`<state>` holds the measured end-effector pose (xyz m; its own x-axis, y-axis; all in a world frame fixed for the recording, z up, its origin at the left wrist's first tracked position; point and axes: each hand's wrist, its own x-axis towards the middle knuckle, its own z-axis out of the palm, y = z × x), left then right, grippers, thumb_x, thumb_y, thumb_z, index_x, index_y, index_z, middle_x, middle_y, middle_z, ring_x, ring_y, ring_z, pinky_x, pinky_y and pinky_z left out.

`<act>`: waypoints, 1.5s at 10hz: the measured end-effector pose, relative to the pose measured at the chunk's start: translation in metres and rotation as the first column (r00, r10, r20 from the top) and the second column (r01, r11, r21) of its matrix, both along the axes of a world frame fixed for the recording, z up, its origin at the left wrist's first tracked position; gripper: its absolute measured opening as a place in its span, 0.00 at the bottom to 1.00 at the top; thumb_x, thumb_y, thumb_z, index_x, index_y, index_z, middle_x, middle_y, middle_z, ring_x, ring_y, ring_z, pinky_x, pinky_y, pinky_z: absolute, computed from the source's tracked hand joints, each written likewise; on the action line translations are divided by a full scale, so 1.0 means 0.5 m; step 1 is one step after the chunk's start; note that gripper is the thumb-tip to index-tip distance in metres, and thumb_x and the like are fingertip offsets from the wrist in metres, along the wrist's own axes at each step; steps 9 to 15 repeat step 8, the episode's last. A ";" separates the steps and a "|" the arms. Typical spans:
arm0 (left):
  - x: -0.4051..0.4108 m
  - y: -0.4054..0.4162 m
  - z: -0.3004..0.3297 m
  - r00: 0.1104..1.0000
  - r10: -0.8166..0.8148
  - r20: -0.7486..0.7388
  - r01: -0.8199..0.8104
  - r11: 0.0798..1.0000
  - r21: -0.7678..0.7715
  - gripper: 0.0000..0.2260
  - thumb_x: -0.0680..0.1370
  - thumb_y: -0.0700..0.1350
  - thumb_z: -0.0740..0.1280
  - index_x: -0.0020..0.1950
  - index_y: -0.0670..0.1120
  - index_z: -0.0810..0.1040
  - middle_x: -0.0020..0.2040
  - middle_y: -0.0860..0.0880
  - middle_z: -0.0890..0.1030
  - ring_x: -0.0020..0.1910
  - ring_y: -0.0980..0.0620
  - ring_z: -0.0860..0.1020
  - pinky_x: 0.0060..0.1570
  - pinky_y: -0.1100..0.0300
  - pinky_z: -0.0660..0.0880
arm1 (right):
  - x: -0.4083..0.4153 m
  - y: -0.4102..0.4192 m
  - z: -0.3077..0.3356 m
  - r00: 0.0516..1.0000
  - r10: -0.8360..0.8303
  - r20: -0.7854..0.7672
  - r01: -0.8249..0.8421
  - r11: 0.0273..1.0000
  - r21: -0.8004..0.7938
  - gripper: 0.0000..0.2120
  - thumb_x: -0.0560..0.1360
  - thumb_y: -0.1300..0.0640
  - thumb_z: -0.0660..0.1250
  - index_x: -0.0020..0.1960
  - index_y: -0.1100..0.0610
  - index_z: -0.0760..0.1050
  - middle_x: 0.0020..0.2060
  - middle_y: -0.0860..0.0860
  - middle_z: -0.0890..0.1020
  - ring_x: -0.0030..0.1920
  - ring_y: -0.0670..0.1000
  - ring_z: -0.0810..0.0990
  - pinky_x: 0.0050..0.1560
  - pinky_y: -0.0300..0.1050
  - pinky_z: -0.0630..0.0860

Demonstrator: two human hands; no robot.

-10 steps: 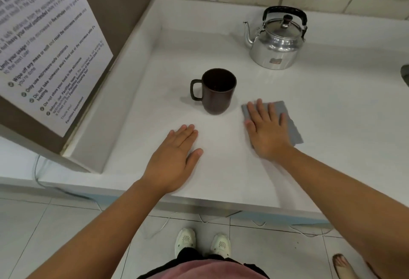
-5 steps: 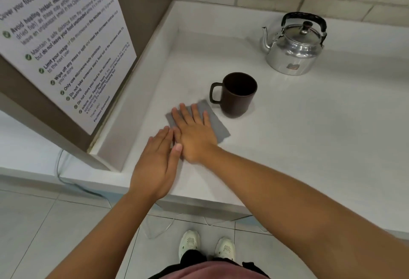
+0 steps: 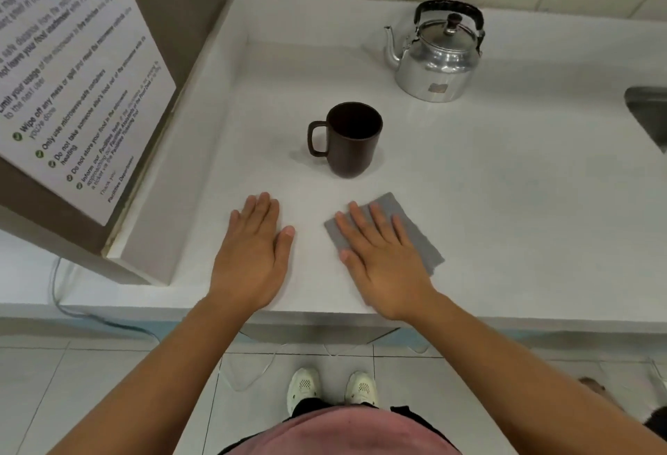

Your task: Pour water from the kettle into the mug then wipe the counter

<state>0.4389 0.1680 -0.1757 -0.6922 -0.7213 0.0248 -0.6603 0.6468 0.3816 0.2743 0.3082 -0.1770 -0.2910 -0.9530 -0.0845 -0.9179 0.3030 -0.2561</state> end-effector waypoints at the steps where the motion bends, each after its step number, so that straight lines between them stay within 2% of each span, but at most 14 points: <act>1: -0.050 0.006 0.007 0.997 -0.077 0.024 0.077 0.997 -0.005 0.28 0.82 0.56 0.44 0.78 0.43 0.50 0.80 0.46 0.50 0.78 0.50 0.44 0.74 0.56 0.38 | -0.078 0.064 0.003 0.985 -0.173 0.013 0.173 0.985 0.001 0.27 0.80 0.41 0.41 0.77 0.44 0.41 0.77 0.44 0.43 0.76 0.49 0.37 0.74 0.53 0.35; 3: -0.111 0.021 0.003 0.993 -0.104 0.061 0.104 0.995 0.002 0.29 0.81 0.57 0.44 0.78 0.43 0.48 0.80 0.46 0.49 0.78 0.50 0.44 0.74 0.55 0.38 | -0.165 0.130 0.006 0.919 -0.393 -0.002 0.393 0.919 0.005 0.27 0.81 0.42 0.42 0.77 0.47 0.41 0.78 0.47 0.43 0.76 0.52 0.37 0.73 0.53 0.35; 5: -0.112 0.029 -0.009 0.991 -0.113 0.070 0.115 0.993 -0.016 0.30 0.81 0.58 0.45 0.78 0.43 0.48 0.80 0.46 0.48 0.78 0.50 0.44 0.74 0.56 0.38 | -0.166 0.145 0.009 0.896 -0.444 0.006 0.444 0.896 -0.004 0.27 0.81 0.43 0.43 0.77 0.46 0.40 0.78 0.47 0.42 0.76 0.52 0.37 0.74 0.54 0.36; 6: -0.114 0.024 -0.007 0.989 -0.112 0.095 0.114 0.993 -0.010 0.30 0.81 0.59 0.45 0.78 0.43 0.48 0.80 0.46 0.48 0.78 0.51 0.43 0.74 0.56 0.37 | -0.170 0.148 0.017 0.903 -0.430 0.019 0.429 0.903 0.015 0.27 0.81 0.43 0.43 0.77 0.47 0.40 0.78 0.47 0.42 0.76 0.52 0.36 0.74 0.55 0.36; 7: -0.114 0.033 -0.002 0.989 -0.108 0.098 0.109 0.994 -0.002 0.30 0.81 0.59 0.45 0.78 0.43 0.48 0.80 0.46 0.48 0.78 0.51 0.44 0.75 0.55 0.40 | -0.167 0.148 0.019 0.909 -0.415 -0.030 0.416 0.907 0.063 0.27 0.81 0.43 0.44 0.77 0.48 0.41 0.78 0.49 0.44 0.76 0.55 0.39 0.75 0.57 0.41; 8: -0.119 0.014 0.033 0.971 -0.140 0.193 0.130 0.990 0.063 0.31 0.80 0.61 0.46 0.78 0.44 0.50 0.80 0.47 0.49 0.78 0.50 0.48 0.75 0.55 0.46 | -0.201 0.123 0.061 0.919 -0.385 -0.083 0.394 0.902 0.177 0.27 0.80 0.41 0.48 0.76 0.49 0.54 0.76 0.51 0.59 0.74 0.58 0.57 0.69 0.56 0.60; 15: -0.119 0.014 0.033 0.971 -0.140 0.193 0.130 0.990 0.063 0.31 0.80 0.61 0.46 0.78 0.44 0.50 0.80 0.47 0.49 0.78 0.50 0.48 0.75 0.55 0.46 | -0.201 0.123 0.061 0.919 -0.385 -0.083 0.394 0.902 0.177 0.27 0.80 0.41 0.48 0.76 0.49 0.54 0.76 0.51 0.59 0.74 0.58 0.57 0.69 0.56 0.60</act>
